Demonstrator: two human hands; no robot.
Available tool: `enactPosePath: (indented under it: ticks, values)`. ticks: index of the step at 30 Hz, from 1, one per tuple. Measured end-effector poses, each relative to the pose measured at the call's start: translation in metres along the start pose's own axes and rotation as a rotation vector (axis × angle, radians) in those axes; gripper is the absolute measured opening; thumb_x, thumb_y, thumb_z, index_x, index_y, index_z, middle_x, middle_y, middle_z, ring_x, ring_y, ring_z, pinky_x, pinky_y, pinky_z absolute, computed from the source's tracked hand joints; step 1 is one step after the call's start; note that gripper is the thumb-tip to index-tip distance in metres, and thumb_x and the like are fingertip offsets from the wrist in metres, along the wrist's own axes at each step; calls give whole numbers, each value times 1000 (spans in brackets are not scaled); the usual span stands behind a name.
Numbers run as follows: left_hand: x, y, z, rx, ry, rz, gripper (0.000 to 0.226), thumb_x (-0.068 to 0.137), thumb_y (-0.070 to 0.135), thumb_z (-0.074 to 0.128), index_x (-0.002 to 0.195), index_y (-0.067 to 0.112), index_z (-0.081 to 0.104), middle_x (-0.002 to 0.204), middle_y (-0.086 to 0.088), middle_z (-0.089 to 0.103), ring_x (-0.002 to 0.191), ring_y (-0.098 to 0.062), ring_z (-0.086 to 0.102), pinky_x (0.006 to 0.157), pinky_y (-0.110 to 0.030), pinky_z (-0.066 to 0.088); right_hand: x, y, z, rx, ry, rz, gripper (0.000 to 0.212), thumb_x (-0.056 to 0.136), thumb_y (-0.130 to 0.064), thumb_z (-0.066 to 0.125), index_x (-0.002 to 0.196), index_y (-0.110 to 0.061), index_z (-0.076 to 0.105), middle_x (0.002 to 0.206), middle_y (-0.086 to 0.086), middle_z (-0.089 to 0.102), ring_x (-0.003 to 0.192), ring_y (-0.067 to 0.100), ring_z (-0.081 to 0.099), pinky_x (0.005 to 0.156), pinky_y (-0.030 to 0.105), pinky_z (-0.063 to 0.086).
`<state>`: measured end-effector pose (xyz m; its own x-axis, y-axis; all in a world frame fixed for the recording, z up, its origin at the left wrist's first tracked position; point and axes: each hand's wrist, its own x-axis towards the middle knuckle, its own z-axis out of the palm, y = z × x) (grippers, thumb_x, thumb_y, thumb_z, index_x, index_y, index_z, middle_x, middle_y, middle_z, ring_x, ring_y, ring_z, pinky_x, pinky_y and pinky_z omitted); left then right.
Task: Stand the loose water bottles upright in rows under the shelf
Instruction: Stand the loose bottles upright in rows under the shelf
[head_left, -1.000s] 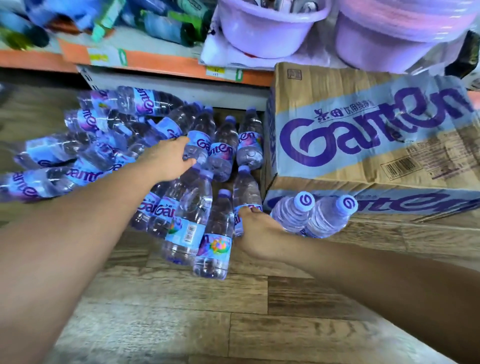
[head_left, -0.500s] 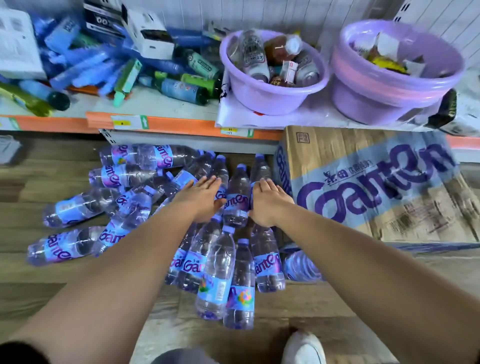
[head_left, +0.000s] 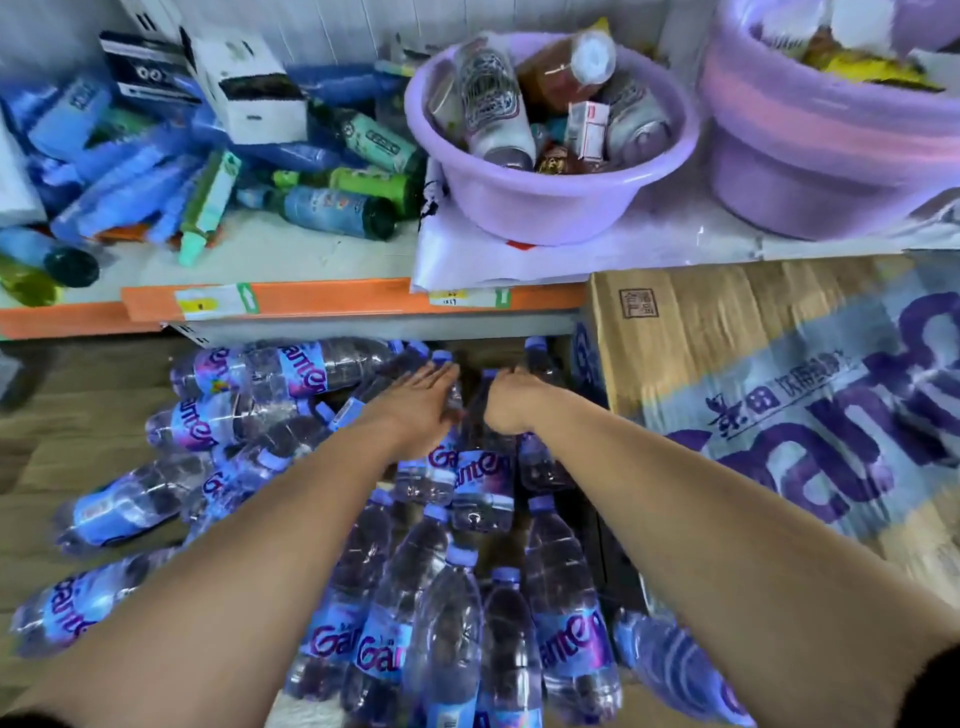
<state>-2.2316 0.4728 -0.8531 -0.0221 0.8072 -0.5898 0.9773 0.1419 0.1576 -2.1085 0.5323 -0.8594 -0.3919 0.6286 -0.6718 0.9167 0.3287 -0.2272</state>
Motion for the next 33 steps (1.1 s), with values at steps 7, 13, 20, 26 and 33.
enactPosePath:
  ticks: [7, 13, 20, 26, 33]
  values:
    - [92, 9, 29, 39, 74, -23, 55, 91, 36, 50, 142, 27, 32, 144, -10, 46, 127, -33, 50, 101, -42, 44, 45, 7, 0, 17, -6, 100, 37, 99, -8, 35, 131, 3, 48, 140, 24, 43, 124, 38, 45, 96, 43, 36]
    - [114, 18, 33, -42, 89, -21, 40, 90, 27, 45, 129, 16, 47, 126, -15, 62, 115, -34, 58, 91, -38, 45, 78, 17, 10, 54, 157, 218, 64, 91, -14, 49, 147, -1, 19, 146, 25, 29, 132, 40, 38, 107, 44, 39]
    - [96, 14, 36, -103, 192, -18, 42, 94, 33, 41, 123, 3, 47, 130, -24, 54, 121, -37, 51, 99, -38, 38, 84, 19, 12, 89, 261, 306, 92, 79, -36, 72, 146, -3, 19, 145, 20, 36, 134, 36, 36, 107, 40, 38]
    - [70, 3, 18, -339, 140, -21, 34, 88, 36, 53, 107, 9, 62, 114, -16, 65, 106, -32, 61, 89, -34, 48, 59, 12, 0, 247, 450, 297, 74, 71, -30, 73, 133, -13, 36, 131, 11, 52, 122, 31, 51, 92, 35, 48]
    - [30, 13, -10, -141, 121, 26, 41, 92, 38, 54, 114, 4, 57, 115, -18, 62, 105, -32, 59, 83, -32, 45, -6, 15, -21, 218, 618, 38, 52, 87, -29, 60, 126, -1, 38, 120, 17, 59, 109, 34, 59, 72, 31, 39]
